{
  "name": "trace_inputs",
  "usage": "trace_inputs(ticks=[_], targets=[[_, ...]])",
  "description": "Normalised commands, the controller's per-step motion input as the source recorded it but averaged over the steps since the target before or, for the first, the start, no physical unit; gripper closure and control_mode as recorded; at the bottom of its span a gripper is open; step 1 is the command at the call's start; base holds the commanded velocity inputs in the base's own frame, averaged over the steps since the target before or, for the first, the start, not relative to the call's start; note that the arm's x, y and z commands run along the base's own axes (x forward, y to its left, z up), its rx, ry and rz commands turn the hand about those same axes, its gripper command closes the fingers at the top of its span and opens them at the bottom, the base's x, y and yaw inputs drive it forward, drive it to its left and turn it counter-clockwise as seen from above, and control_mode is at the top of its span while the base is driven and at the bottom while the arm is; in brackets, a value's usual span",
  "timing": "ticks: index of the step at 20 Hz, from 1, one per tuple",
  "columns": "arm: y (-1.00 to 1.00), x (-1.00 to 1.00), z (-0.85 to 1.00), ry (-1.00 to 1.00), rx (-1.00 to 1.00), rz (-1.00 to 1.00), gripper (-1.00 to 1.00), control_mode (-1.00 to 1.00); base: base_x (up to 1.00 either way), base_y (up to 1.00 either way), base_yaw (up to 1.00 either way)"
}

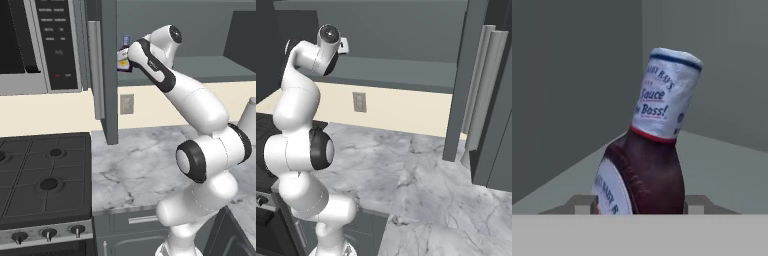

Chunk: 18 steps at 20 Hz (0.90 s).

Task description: Take 2 condiments from the cabinet and move them on the counter near the stove.Make sure the condiments are lined up with each other, next to each other.

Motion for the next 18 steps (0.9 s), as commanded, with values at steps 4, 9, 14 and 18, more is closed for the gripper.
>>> trace_inputs(ticks=[4,9,14,18], targets=[[0.0,0.0,0.0,0.0,0.0,0.0,1.0,-1.0,0.0,0.0,0.0],[0.0,-0.24,0.0,-0.13,0.0,0.0,1.0,-1.0,0.0,0.0,0.0],[-0.11,-0.58,0.0,-0.25,0.0,0.0,1.0,-1.0,0.0,0.0,0.0],[-0.31,-0.87,0.05,-0.27,0.0,0.0,1.0,-1.0,0.0,0.0,0.0]])
